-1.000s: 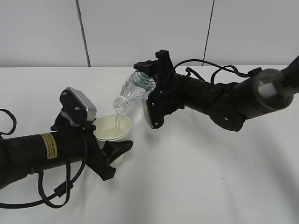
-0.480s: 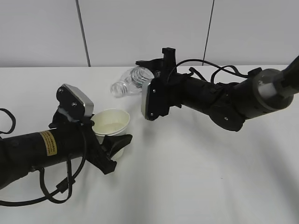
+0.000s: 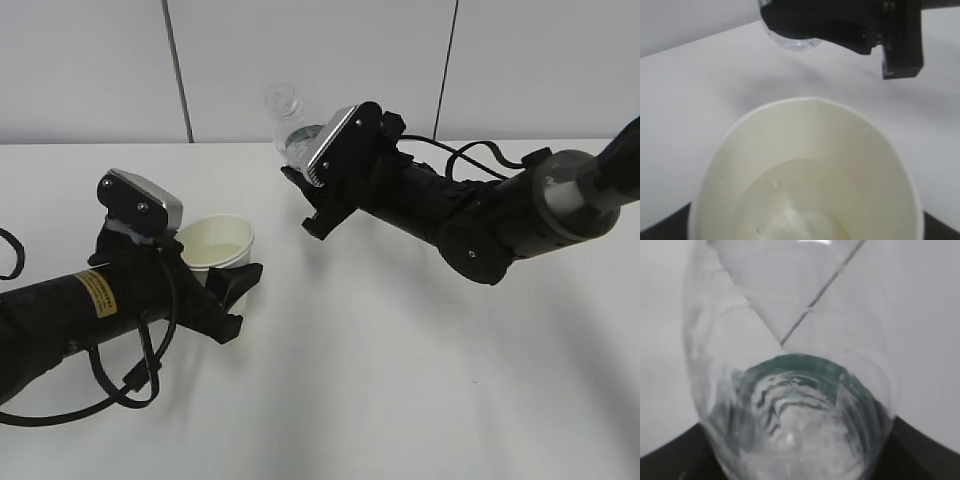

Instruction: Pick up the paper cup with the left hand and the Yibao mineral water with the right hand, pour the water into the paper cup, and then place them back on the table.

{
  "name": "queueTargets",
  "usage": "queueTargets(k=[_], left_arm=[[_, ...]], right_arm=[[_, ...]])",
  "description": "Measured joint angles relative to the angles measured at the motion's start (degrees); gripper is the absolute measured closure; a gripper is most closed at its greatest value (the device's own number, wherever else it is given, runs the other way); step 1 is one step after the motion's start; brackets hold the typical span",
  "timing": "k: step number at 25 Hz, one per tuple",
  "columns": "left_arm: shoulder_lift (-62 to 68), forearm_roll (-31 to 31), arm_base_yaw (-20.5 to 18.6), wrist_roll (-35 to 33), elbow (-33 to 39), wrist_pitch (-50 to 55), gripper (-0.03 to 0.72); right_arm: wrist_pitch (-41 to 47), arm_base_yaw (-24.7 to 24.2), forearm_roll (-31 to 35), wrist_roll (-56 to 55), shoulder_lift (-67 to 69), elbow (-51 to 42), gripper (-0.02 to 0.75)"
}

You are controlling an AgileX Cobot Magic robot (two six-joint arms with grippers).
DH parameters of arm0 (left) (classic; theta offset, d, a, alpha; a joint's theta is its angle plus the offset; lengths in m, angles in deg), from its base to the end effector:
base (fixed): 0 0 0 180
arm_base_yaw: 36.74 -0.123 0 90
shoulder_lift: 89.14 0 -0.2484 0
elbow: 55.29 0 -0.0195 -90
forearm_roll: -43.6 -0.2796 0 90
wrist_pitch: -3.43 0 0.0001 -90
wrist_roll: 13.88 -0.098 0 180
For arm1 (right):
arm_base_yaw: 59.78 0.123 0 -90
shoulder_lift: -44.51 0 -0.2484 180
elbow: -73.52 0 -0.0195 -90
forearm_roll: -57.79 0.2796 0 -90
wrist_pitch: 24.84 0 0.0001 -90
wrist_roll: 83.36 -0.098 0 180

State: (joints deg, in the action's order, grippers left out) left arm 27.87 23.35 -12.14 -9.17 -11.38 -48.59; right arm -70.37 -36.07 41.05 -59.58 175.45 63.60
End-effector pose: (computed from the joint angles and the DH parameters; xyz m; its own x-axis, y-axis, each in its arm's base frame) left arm 0.2715 -0.1537 0.0530 -0.2291 0.2536 -0.9398 0.6714 0.7402 0.0361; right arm 0.4036 0.1992 0.0950 0.2535 -0.5121 -0.8207 -0.5326 0.6343 -0.5603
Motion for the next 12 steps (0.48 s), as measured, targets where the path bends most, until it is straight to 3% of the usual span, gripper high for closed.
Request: queueTargets(k=[7,12], left_arm=[[1.0,0.8,-5.2,-0.4,-2.9,-0.1,0.265],[3.0,0.8,-8.1,-0.5,-6.4,0.7,0.265]], right_arm=[[0.0,-1.6,3.7,-17.3,0.0,-2.2,0.269],[-5.0,-5.2,4.8,-23.8,-0.1,-8.0,0.269]])
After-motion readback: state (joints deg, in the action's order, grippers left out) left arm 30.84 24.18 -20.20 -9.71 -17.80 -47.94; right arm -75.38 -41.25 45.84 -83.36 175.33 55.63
